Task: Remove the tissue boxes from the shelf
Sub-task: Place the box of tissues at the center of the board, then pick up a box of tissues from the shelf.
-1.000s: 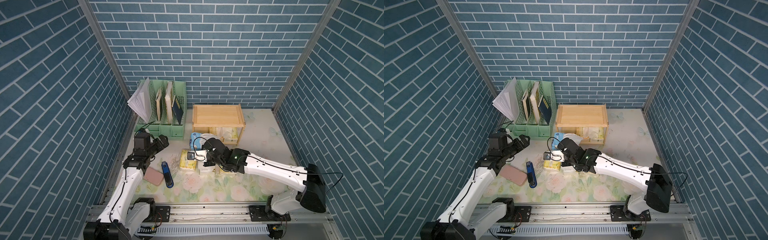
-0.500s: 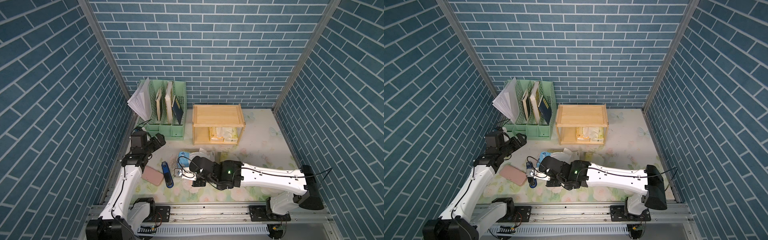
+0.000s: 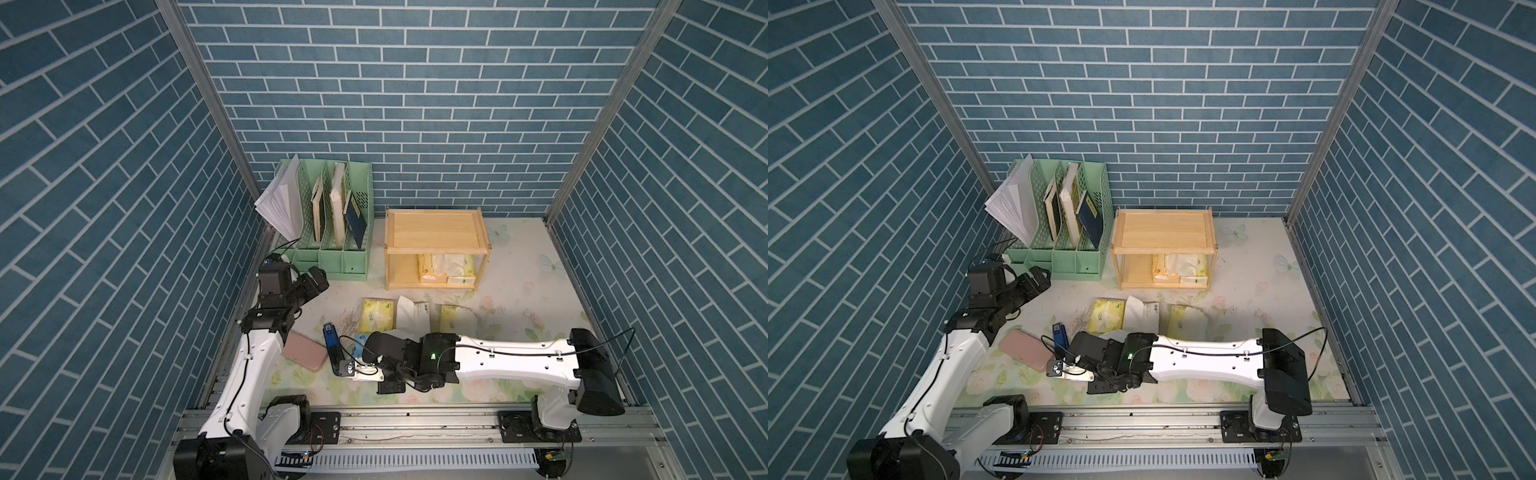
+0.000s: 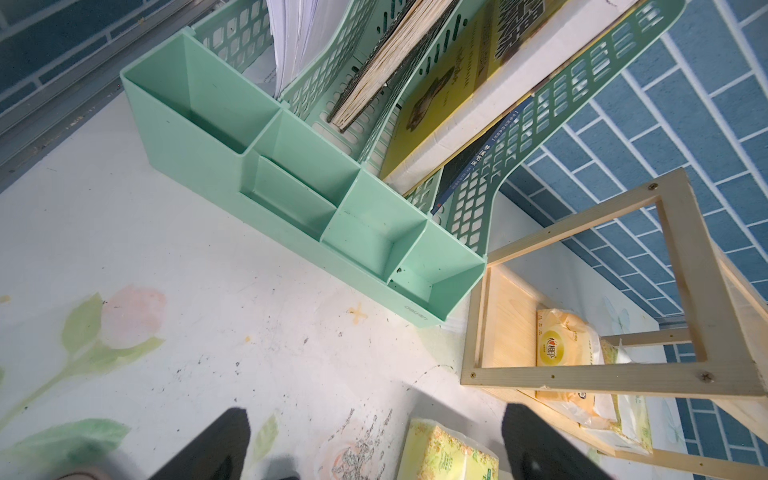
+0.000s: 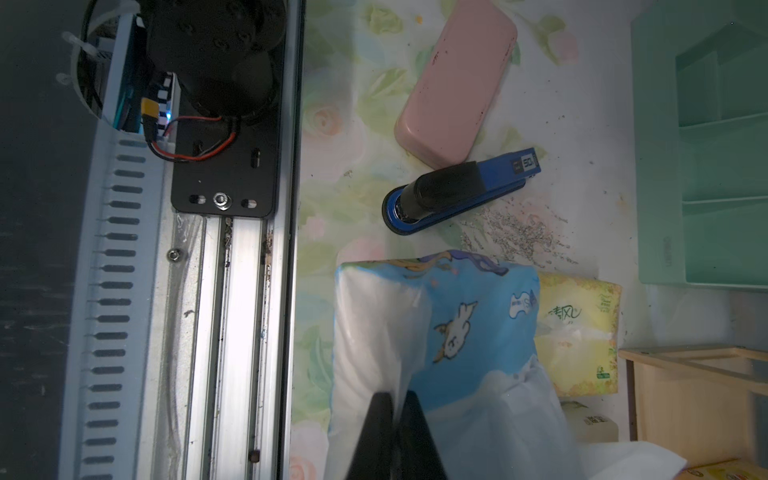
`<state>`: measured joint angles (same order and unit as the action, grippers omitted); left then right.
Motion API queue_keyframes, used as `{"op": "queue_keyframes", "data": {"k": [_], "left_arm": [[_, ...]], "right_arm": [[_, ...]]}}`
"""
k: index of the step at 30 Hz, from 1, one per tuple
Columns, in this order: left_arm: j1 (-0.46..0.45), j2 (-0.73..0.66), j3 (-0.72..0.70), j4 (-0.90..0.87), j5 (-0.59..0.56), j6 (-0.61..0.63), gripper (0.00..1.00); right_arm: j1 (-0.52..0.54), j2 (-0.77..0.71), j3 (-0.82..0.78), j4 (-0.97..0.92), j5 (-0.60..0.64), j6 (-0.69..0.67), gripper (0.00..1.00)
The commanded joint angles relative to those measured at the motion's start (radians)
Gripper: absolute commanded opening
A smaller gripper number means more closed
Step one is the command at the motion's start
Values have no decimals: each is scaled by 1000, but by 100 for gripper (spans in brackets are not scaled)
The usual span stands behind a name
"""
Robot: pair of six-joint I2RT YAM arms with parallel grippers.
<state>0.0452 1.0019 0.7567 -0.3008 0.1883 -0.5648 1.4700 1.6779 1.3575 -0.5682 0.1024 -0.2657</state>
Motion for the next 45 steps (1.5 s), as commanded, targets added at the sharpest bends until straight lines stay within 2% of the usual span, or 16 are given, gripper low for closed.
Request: {"op": "queue_keyframes", "data": {"k": [1, 11, 21, 27, 35, 40, 45], "left_arm": [[8, 8, -10, 5, 11, 13, 100], [8, 12, -25, 16, 16, 3, 100], [8, 17, -24, 17, 16, 6, 100], [8, 18, -23, 14, 14, 5, 100], [8, 7, -18, 8, 14, 14, 100], [8, -24, -46, 37, 43, 13, 100], [8, -82, -100, 80, 95, 8, 100]], "right_arm": [[3, 42, -14, 9, 32, -1, 0], [2, 133, -30, 34, 126, -26, 0], [3, 169, -79, 109, 120, -64, 7], [1, 143, -74, 117, 72, -69, 31], [-46, 29, -67, 85, -4, -64, 53], [-118, -66, -91, 82, -38, -98, 62], [-229, -161, -142, 84, -37, -156, 63]]}}
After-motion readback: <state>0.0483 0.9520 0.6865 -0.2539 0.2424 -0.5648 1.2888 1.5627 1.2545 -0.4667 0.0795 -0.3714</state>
